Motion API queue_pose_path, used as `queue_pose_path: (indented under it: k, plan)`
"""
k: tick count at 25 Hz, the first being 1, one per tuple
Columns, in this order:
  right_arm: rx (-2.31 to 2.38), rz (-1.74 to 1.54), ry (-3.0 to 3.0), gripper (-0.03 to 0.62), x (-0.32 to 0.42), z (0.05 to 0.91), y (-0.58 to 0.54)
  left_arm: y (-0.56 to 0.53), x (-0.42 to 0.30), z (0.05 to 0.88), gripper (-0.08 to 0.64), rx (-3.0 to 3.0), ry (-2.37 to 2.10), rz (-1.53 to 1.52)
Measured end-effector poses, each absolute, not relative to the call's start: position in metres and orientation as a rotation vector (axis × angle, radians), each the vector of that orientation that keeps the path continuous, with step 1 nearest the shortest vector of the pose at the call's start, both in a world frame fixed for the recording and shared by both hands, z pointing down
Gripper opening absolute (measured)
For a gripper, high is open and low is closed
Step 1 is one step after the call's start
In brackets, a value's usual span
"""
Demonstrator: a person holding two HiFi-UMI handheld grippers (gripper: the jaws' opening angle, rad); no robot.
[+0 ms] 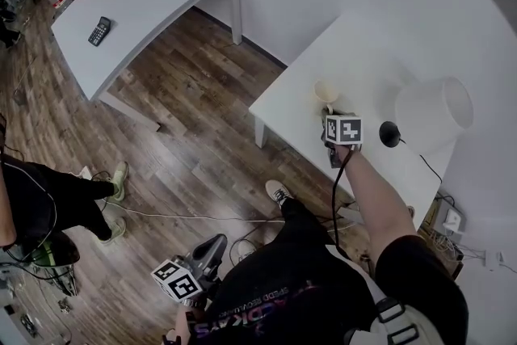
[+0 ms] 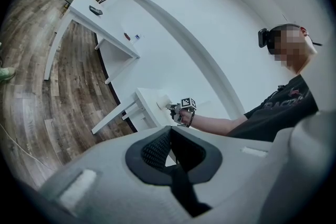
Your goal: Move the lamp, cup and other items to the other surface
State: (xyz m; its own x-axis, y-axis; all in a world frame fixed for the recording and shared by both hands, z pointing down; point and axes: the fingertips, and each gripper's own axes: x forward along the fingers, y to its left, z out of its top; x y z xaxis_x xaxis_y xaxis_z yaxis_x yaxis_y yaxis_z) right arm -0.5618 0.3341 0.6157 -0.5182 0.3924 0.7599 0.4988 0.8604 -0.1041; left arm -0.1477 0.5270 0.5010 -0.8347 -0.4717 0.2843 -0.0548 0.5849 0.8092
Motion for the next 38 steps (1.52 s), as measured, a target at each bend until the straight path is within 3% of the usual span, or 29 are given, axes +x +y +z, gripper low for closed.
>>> queue_pose_path:
  k: [21,38]
  plan:
    - [-0.885,-0.146,-2.417,0.049,-0.489,0.524,0.375,0.535,-0.131,0.493,0.003,0.529,-2.386,-1.144]
    - [-0.869,0.138,-2.639,0.049,-0.340,0.435,0.333,0.542,-0.055,0.471,0.003,0.720,-2.348,-1.012]
